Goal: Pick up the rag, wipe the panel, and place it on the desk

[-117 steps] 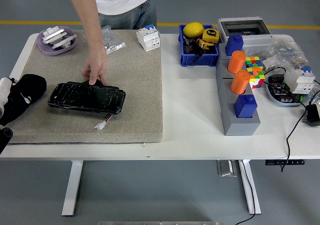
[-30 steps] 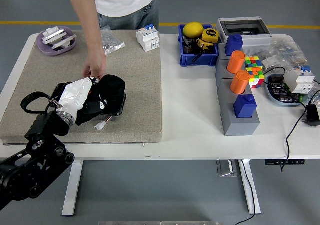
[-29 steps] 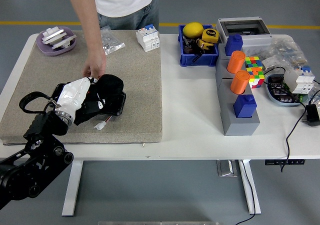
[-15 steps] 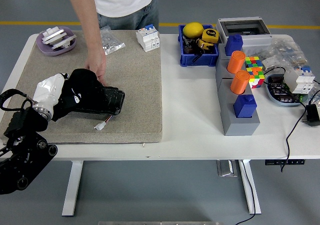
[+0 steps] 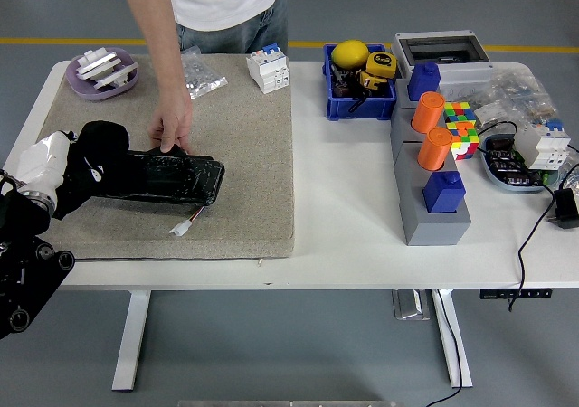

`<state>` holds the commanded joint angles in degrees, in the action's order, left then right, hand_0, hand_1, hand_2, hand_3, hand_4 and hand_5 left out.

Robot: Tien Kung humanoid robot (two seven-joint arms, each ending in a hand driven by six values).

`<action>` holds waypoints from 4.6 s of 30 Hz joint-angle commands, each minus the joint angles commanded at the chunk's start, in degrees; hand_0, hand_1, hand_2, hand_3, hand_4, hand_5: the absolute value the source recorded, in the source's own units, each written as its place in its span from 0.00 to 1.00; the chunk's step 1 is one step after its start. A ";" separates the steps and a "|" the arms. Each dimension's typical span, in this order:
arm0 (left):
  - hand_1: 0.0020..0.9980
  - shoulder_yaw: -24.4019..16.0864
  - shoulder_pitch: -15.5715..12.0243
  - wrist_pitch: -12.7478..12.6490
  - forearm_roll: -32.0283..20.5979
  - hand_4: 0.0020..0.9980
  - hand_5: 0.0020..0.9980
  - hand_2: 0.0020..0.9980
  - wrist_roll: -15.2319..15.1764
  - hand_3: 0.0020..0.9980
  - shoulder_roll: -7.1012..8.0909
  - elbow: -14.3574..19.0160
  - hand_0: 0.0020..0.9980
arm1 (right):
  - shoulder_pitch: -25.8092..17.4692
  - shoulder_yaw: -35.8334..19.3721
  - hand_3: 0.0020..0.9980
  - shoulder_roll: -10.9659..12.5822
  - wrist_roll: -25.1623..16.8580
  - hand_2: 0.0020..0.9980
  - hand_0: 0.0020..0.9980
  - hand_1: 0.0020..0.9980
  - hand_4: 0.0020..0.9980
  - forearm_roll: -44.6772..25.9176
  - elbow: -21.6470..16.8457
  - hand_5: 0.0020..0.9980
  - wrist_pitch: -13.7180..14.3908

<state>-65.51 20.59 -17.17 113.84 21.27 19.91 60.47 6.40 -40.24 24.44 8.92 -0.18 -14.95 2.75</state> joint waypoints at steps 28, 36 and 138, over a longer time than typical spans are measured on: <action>0.40 13.74 0.46 1.42 -1.78 0.00 0.00 0.55 2.27 0.47 -2.23 9.46 0.28 | 0.20 0.09 0.56 0.05 -0.17 0.63 0.75 0.63 0.91 -0.47 0.13 0.42 -0.09; 0.40 19.31 1.42 1.73 -2.05 0.00 0.00 0.55 3.12 0.47 -3.67 12.79 0.28 | 0.33 0.32 0.56 0.12 -0.17 0.63 0.75 0.63 0.91 -0.59 0.13 0.42 -0.20; 0.41 19.32 1.15 2.51 2.46 0.00 0.00 0.55 8.38 0.48 -3.06 17.74 0.28 | 0.42 0.33 0.56 0.35 -0.43 0.63 0.75 0.63 0.91 -0.73 0.21 0.42 -0.36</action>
<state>-46.19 21.74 -14.67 116.30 29.65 16.85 78.21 6.82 -39.91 24.78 8.49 -0.91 -14.75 2.39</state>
